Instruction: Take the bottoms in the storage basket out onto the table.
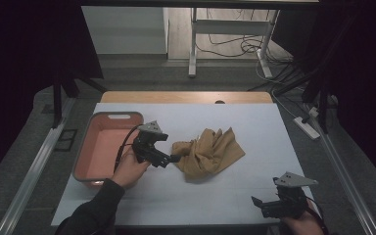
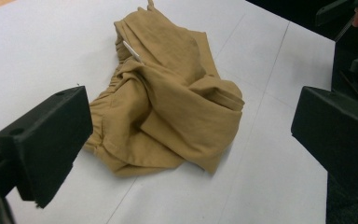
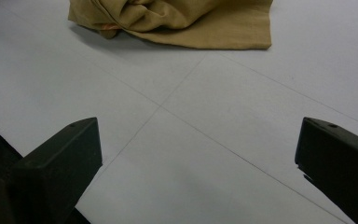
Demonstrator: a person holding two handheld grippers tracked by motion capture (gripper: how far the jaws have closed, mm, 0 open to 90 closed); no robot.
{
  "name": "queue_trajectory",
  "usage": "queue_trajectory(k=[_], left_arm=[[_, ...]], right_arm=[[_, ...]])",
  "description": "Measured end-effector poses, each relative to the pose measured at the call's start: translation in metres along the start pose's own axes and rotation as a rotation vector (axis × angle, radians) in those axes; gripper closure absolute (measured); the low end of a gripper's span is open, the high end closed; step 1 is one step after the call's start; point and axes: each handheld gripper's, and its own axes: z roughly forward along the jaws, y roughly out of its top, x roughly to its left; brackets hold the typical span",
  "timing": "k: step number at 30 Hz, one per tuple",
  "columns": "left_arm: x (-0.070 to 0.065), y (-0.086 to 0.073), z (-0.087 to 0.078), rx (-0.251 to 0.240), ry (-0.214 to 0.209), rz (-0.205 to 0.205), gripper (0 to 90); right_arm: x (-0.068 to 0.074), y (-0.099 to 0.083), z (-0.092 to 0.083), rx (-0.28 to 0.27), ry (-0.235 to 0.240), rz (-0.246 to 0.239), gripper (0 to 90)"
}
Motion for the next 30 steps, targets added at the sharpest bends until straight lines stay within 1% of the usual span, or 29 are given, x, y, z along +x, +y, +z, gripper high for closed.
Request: queue_trajectory(k=[6, 17, 22, 26, 30], left_arm=[[-0.001, -0.003, -0.006, 0.002, 0.012, 0.002, 0.0], [-0.003, -0.009, -0.015, -0.013, 0.025, 0.003, 0.0], [-0.005, -0.012, -0.019, -0.016, 0.03, 0.0, 0.0], [-0.005, -0.015, -0.024, -0.018, 0.033, -0.01, 0.0], [-0.005, -0.018, -0.028, -0.018, 0.045, -0.008, 0.0]], right_arm=[[0.0, 0.0, 0.0, -0.001, 0.001, -0.001, 0.8], [0.0, 0.0, 0.0, 0.0, -0.001, 0.0, 0.8], [0.0, 0.0, 0.0, 0.0, -0.001, 0.0, 0.8], [0.0, 0.0, 0.0, -0.001, 0.0, 0.0, 0.8], [0.0, 0.0, 0.0, 0.0, 0.0, -0.001, 0.8]])
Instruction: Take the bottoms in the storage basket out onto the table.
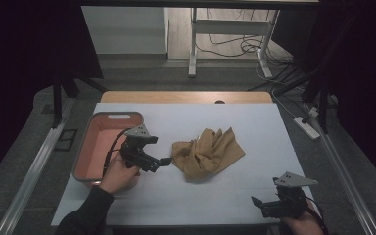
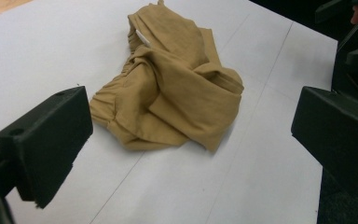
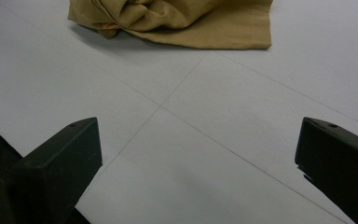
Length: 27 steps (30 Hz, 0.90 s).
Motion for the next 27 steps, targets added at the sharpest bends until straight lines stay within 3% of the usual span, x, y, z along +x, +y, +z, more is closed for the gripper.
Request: queue_trajectory(k=[27], left_arm=[[-0.003, -0.025, -0.019, 0.001, 0.049, -0.023, 0.0]], right_arm=[[0.0, 0.0, 0.0, 0.003, -0.001, -0.003, 0.8]])
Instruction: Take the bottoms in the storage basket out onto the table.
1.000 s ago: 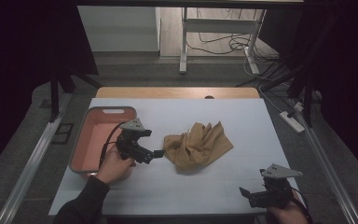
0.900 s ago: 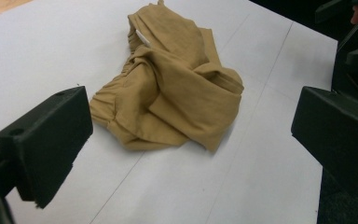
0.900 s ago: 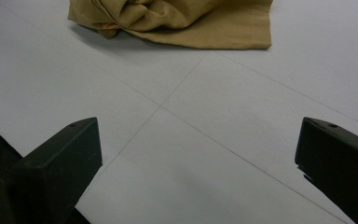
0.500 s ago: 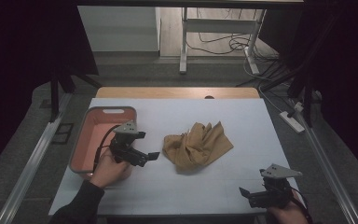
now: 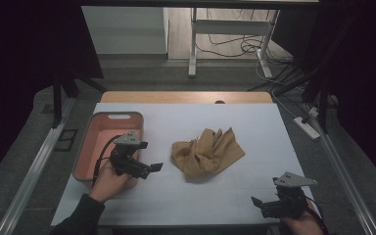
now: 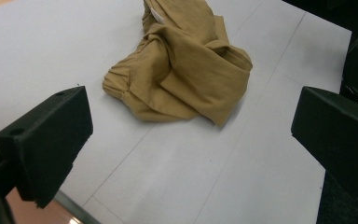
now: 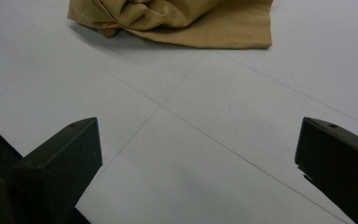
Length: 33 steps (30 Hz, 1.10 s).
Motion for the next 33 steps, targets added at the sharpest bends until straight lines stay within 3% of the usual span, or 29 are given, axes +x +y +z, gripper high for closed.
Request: queue_trajectory(k=[33], left_arm=[[-0.003, -0.031, -0.024, -0.008, 0.02, -0.061, 0.0]], right_arm=[[0.0, 0.0, 0.0, 0.002, -0.002, 0.003, 0.8]])
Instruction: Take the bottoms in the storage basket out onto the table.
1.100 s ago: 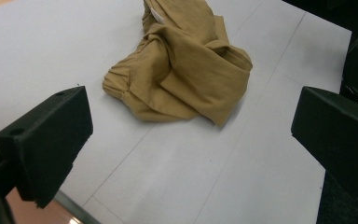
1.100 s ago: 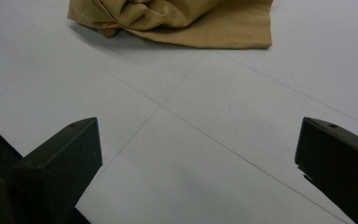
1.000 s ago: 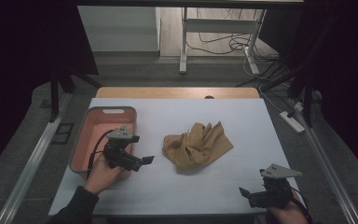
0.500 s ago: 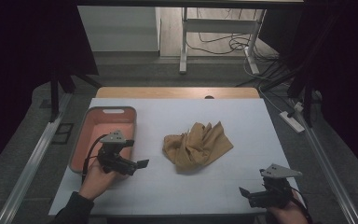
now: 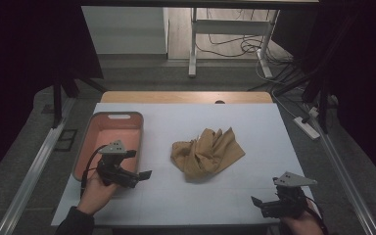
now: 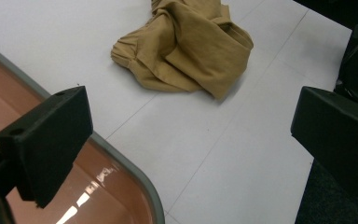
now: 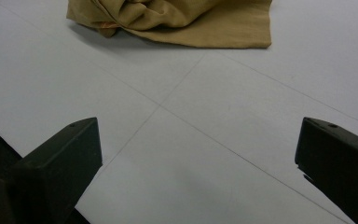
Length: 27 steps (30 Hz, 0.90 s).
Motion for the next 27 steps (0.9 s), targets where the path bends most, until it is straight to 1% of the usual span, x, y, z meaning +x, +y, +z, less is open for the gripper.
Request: queue_trajectory(k=[9, 20, 27], left_arm=[[0.001, -0.007, -0.007, -0.002, 0.016, -0.014, 0.0], [0.0, -0.014, -0.014, -0.001, 0.023, -0.03, 0.0], [0.0, -0.02, -0.018, 0.01, 0.035, -0.044, 0.0]], right_arm=[[0.0, 0.0, 0.0, 0.001, -0.001, -0.001, 0.8], [0.0, 0.0, 0.0, 0.003, -0.001, -0.002, 0.8], [0.0, 0.0, 0.0, 0.006, -0.003, -0.004, 0.8]])
